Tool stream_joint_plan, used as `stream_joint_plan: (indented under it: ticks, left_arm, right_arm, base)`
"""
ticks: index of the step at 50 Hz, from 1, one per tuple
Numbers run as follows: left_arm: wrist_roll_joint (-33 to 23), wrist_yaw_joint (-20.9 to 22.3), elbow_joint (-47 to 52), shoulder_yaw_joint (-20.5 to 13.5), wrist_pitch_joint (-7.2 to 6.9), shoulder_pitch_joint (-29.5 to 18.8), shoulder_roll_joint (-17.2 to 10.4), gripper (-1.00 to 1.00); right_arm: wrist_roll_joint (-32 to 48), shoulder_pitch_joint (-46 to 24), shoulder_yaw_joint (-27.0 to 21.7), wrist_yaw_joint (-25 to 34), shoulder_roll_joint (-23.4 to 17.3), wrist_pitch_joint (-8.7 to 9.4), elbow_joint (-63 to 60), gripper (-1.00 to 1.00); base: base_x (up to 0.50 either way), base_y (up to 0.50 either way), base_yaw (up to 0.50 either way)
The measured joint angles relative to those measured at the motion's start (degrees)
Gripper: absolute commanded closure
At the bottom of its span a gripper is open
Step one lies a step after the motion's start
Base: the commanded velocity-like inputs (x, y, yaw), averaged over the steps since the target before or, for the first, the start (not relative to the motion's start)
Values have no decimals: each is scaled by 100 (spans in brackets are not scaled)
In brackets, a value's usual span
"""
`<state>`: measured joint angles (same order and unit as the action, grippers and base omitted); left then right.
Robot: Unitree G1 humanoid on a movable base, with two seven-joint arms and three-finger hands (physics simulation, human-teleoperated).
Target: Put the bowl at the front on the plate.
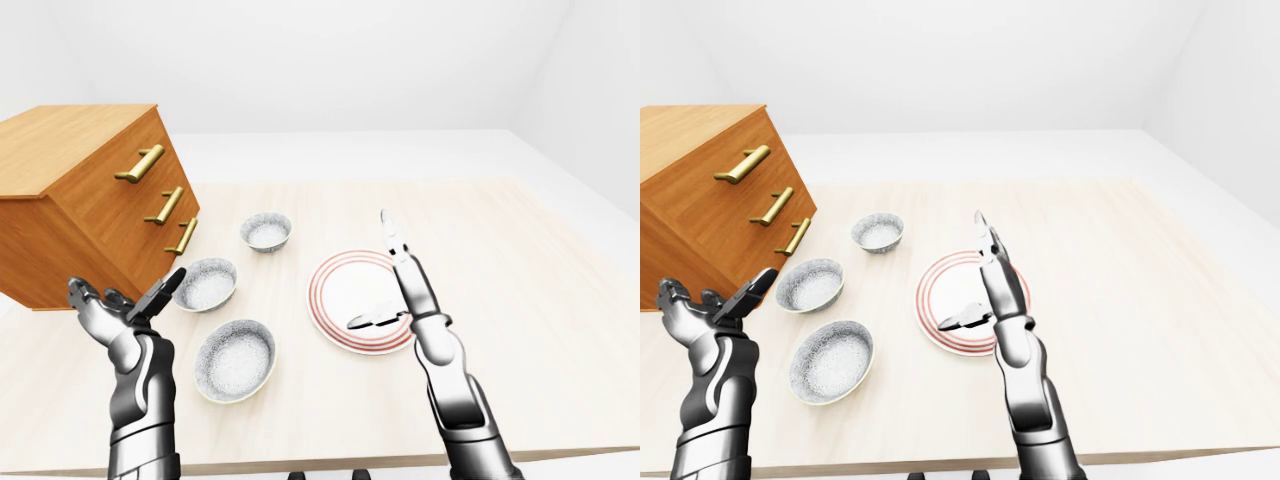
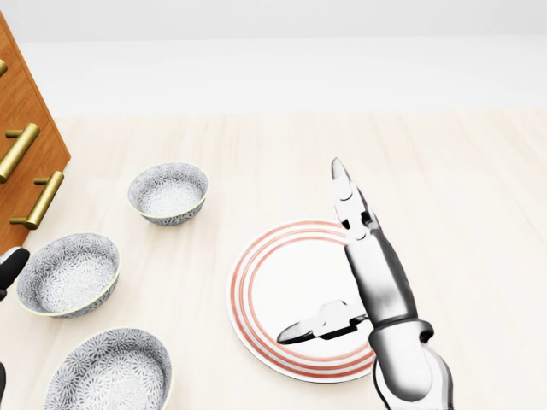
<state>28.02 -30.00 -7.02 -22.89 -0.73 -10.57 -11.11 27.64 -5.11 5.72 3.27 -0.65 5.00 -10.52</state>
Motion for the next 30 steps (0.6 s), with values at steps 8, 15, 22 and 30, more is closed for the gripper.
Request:
stream_joint_plan:
  ticks: [8,15,22,30]
  left_arm:
    - [5,0,-13,3,-15,-9,-8,-100]
    - [11,0,43,-4,-82,-1,-10,-100]
    - [2,0,30,-6,-82,-6,-7,-100]
    - [6,0,38,-5,-82,2,-5,-100]
  right_arm:
    - [1238,-368,254,454,91,0,-134,-100]
    - [2107,-664,429,969,217,0,-232,-100]
    - [2947,-833,579,1635,352,0,-207,-100]
    - [3636,-891,664,2312,460,0,-116,-100]
  base:
    - [0,0,0]
    - [0,0,0]
    - [0,0,0]
    - [0,0,0]
